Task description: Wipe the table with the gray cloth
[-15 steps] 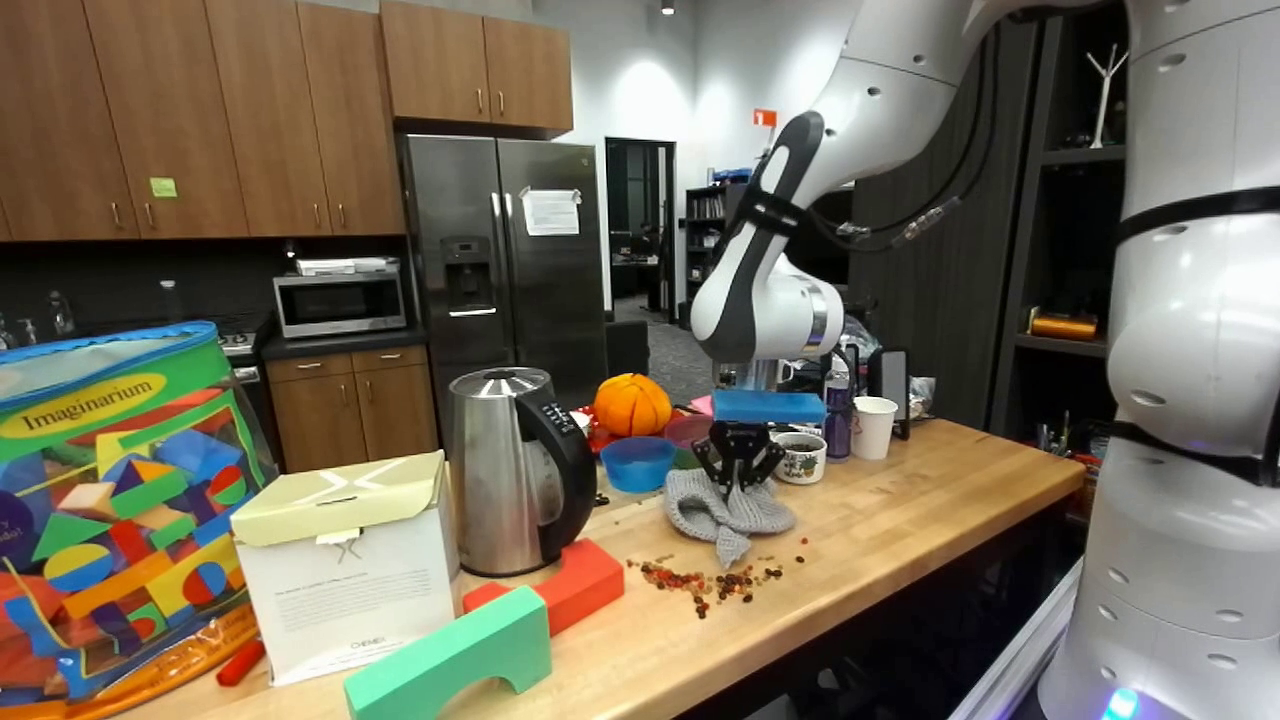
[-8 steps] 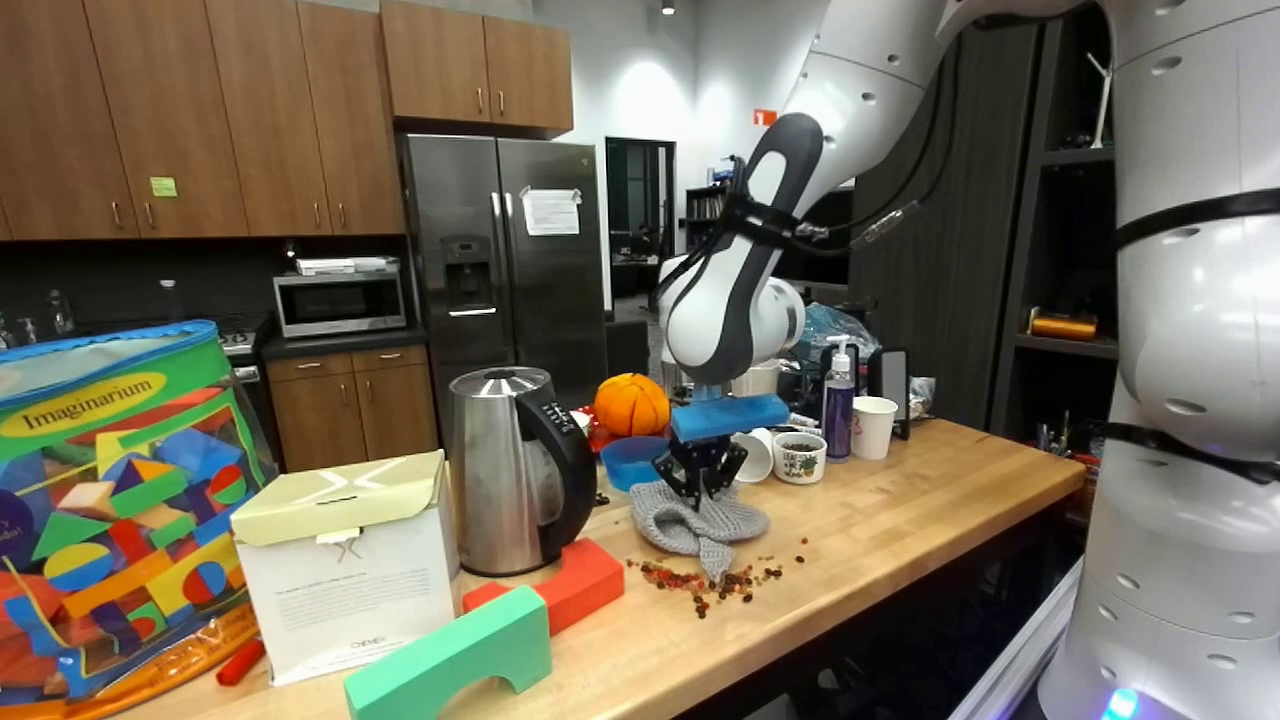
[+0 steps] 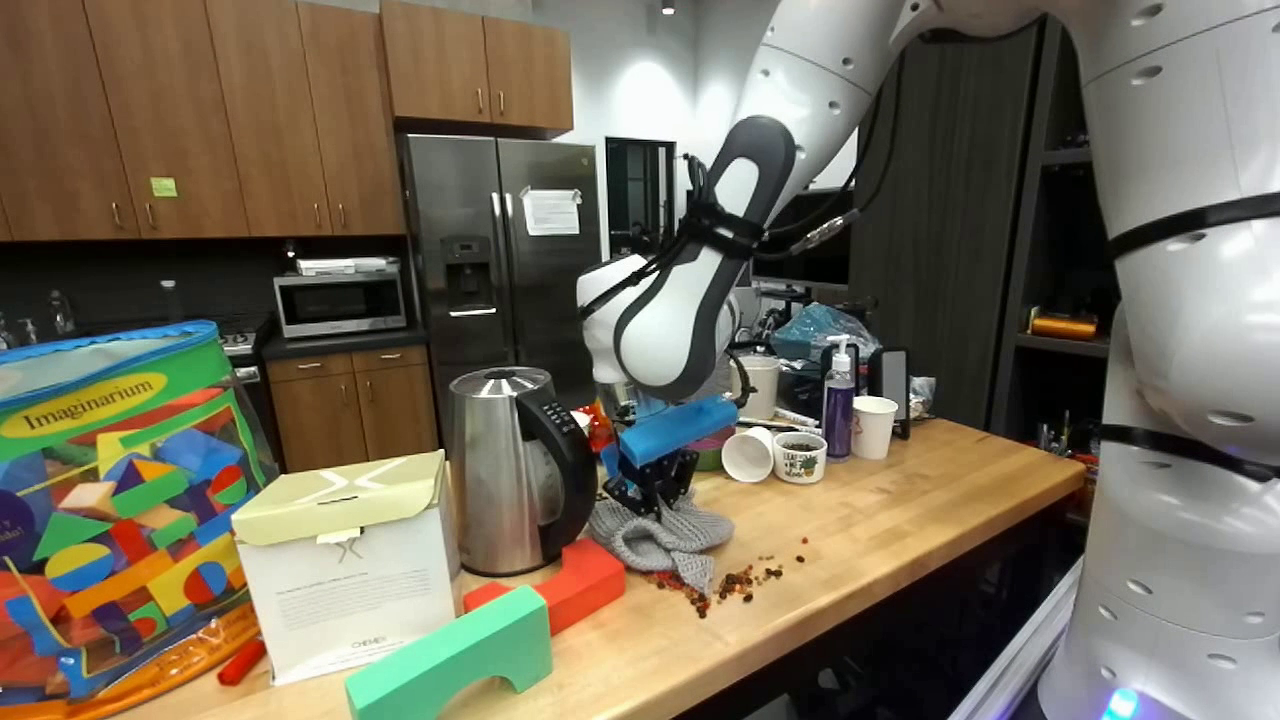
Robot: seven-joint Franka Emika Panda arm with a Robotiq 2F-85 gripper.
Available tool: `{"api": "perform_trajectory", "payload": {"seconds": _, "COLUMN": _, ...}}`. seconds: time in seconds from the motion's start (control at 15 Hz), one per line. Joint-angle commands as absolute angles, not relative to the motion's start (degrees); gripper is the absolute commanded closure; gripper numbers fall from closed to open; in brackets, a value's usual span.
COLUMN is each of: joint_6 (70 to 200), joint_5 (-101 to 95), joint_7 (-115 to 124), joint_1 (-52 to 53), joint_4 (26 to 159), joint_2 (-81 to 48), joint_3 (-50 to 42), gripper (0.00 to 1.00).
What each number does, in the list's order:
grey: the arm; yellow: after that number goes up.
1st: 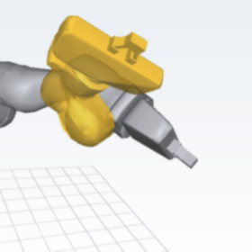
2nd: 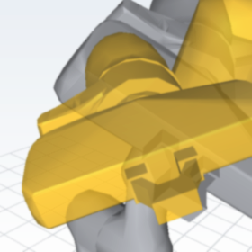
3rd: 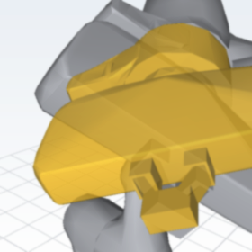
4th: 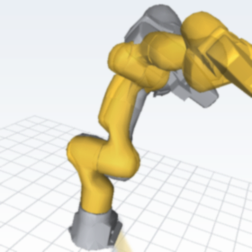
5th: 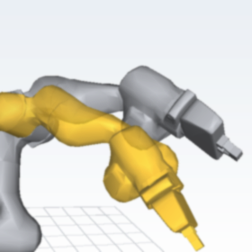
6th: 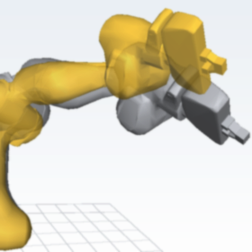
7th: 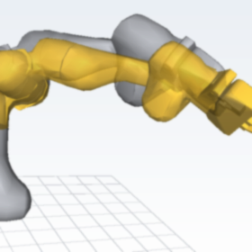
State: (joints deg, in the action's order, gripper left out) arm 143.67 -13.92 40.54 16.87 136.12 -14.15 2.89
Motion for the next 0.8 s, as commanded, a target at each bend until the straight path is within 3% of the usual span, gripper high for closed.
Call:
{"api": "perform_trajectory", "payload": {"seconds": 0.0, "joint_6": 142.82, "joint_5": -16.43, "joint_7": 42.91, "joint_1": 18.46, "joint_4": 132.59, "joint_2": -20.7, "joint_3": 3.4, "gripper": 0.97}}
{"api": "perform_trajectory", "payload": {"seconds": 0.73, "joint_6": 151.15, "joint_5": -1.87, "joint_7": 35.93, "joint_1": 9.2, "joint_4": 140.22, "joint_2": -15.54, "joint_3": 1.81, "gripper": 0.97}}
